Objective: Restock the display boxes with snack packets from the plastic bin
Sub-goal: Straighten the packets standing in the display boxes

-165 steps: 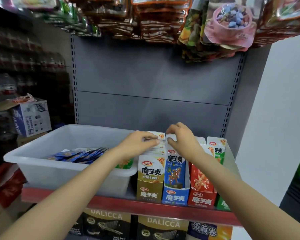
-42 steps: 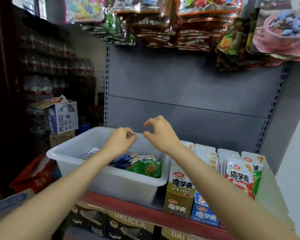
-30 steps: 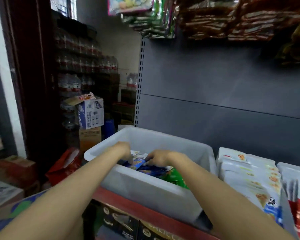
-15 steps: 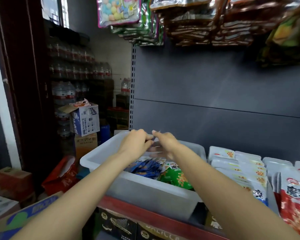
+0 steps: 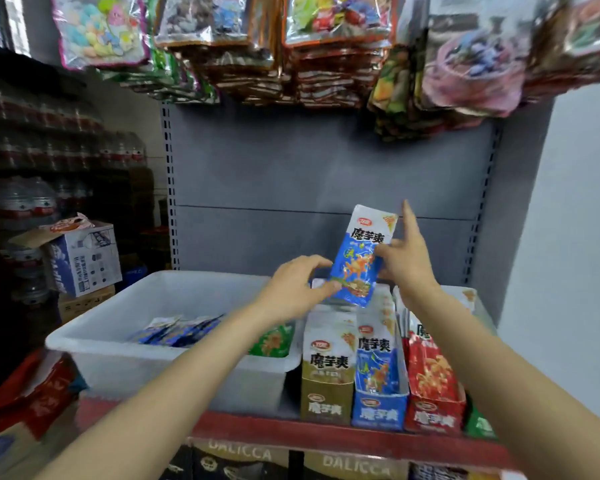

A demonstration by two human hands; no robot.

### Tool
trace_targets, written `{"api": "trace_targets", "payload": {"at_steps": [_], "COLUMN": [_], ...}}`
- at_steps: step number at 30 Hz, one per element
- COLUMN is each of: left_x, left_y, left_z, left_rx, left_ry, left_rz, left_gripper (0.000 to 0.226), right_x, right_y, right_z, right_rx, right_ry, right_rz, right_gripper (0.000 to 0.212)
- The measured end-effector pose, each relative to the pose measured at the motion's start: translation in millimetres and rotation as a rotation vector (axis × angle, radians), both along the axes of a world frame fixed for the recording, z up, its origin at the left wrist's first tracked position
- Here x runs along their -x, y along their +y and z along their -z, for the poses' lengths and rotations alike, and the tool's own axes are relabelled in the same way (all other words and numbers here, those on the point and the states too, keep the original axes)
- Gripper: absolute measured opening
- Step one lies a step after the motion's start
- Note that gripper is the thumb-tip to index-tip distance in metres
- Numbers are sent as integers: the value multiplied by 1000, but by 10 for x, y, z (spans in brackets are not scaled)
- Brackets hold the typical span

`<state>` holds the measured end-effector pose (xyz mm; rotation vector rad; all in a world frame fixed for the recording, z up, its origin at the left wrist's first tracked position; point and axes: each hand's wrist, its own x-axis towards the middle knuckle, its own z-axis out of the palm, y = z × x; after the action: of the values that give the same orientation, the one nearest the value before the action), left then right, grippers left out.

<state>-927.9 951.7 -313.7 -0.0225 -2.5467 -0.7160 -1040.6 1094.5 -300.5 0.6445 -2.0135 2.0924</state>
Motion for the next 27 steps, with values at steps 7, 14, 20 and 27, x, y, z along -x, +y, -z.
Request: {"api": "trace_targets", "payload": {"at_steps": [7, 14, 20, 27], "left_x": [70, 7, 64, 76], "left_y": [230, 251, 238, 222], "left_z": [228, 260, 288, 320], "left_rx": [19, -10, -11, -28], "left_ry": [-206, -200, -182, -169], "left_rz": [38, 42, 6, -7], "left_gripper": [47, 45, 44, 45], "right_x": [13, 8, -3, -24], "right_y": [473, 441, 337, 240], "right_z": [350, 408, 493, 564], "right_rx": [-217, -514, -817, -1299], "right_ry": [55, 248, 424, 541], "right_rz": [65, 36, 53, 224], "right_gripper": [71, 66, 56, 48]}}
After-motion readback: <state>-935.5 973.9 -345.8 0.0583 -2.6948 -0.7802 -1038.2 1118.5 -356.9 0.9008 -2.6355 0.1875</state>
